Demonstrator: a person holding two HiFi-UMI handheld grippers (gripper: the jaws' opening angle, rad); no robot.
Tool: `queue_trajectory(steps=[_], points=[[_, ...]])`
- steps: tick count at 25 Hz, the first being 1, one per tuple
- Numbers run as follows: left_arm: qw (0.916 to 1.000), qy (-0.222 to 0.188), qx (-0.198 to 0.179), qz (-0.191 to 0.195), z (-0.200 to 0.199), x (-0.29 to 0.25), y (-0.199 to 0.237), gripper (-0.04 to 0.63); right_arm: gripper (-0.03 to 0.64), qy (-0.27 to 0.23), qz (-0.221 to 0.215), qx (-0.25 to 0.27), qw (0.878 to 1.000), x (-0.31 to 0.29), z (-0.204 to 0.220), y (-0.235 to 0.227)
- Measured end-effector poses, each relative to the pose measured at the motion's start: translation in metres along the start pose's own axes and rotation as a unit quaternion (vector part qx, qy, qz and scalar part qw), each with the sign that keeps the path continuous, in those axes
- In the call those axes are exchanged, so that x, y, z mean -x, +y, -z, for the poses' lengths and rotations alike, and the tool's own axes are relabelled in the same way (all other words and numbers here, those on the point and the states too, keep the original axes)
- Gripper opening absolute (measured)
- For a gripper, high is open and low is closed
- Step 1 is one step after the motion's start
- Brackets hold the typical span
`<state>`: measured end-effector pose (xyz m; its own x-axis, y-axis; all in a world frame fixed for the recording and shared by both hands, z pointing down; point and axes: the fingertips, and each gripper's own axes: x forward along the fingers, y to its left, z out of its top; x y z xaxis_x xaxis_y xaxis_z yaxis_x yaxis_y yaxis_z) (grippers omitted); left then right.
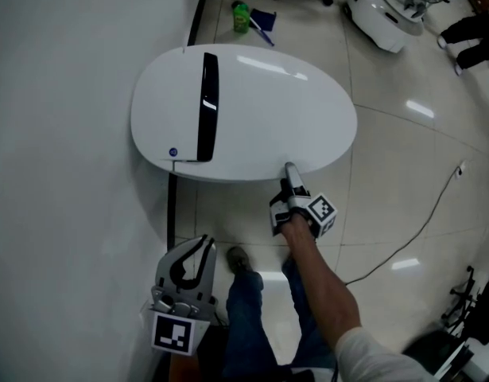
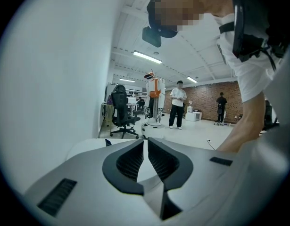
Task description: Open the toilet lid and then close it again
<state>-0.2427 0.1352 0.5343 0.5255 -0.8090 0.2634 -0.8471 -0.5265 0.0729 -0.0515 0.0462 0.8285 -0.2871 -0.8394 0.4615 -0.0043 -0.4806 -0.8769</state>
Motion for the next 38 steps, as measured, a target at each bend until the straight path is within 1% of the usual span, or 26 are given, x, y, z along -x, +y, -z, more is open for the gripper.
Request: queue_trajectory(steps=[3, 6, 7, 8, 10, 13, 15, 17, 19, 24, 26, 28, 30, 32, 35, 38], points=[[1.0000, 0.000, 0.007, -0.004, 0.006, 0.007, 0.004, 0.021, 0.379, -0.006, 0.004, -0.021, 1.000, 0.001, -0.006, -0.016], [1.0000, 0.002, 0.006, -0.006, 0.010, 0.016, 0.005, 0.021, 0.379, 0.015, -0.012, -0.010, 1.000, -0.004, -0.006, -0.014], [0.9999, 0.003, 0.007, -0.008, 0.011, 0.019, 0.005, 0.021, 0.387, 0.021, -0.011, -0.004, 1.000, -0.006, -0.005, -0.011], [0.9999, 0.004, 0.007, -0.009, 0.011, 0.021, 0.005, 0.021, 0.399, 0.023, -0.004, 0.001, 1.000, -0.008, -0.005, -0.008], [0.9999, 0.005, 0.009, -0.013, 0.012, 0.025, 0.006, 0.021, 0.399, 0.022, 0.017, 0.004, 1.000, -0.010, -0.003, -0.007], [0.9999, 0.002, 0.010, -0.014, 0.009, 0.028, 0.006, 0.021, 0.399, 0.029, 0.050, -0.015, 0.998, -0.011, -0.005, -0.010], [0.9999, 0.000, 0.007, -0.011, 0.009, 0.029, 0.005, 0.021, 0.398, 0.036, 0.064, -0.011, 0.997, -0.009, -0.005, -0.009], [1.0000, -0.003, 0.004, -0.007, 0.011, 0.028, 0.005, 0.021, 0.388, 0.040, 0.055, -0.005, 0.998, -0.009, -0.005, -0.008], [1.0000, -0.001, 0.003, -0.002, 0.014, 0.026, 0.001, 0.021, 0.388, 0.045, 0.040, -0.011, 0.998, -0.013, -0.005, -0.011], [1.0000, -0.001, -0.002, 0.008, 0.010, 0.023, -0.008, 0.021, 0.362, 0.049, 0.023, 0.001, 0.999, -0.012, -0.005, -0.011], [0.9999, 0.001, -0.007, 0.012, 0.009, 0.023, -0.009, 0.021, 0.324, 0.048, 0.017, 0.009, 0.999, -0.009, -0.005, -0.008], [0.9999, 0.002, -0.010, 0.012, 0.006, 0.023, -0.011, 0.021, 0.308, 0.047, 0.011, 0.019, 0.999, -0.003, -0.005, -0.004], [0.9999, 0.002, -0.013, 0.011, 0.001, 0.025, -0.013, 0.021, 0.283, 0.045, 0.002, 0.039, 0.998, 0.005, -0.005, 0.004], [0.9998, 0.000, -0.018, 0.009, -0.005, 0.026, -0.014, 0.021, 0.239, 0.041, -0.012, 0.064, 0.997, 0.014, -0.005, 0.016], [0.9997, 0.003, -0.023, 0.007, -0.012, 0.029, -0.013, 0.021, 0.218, 0.038, -0.029, 0.095, 0.994, 0.024, -0.002, 0.035], [0.9996, 0.000, -0.027, 0.004, -0.022, 0.033, -0.014, 0.021, 0.202, 0.039, -0.032, 0.134, 0.990, 0.037, -0.001, 0.049]])
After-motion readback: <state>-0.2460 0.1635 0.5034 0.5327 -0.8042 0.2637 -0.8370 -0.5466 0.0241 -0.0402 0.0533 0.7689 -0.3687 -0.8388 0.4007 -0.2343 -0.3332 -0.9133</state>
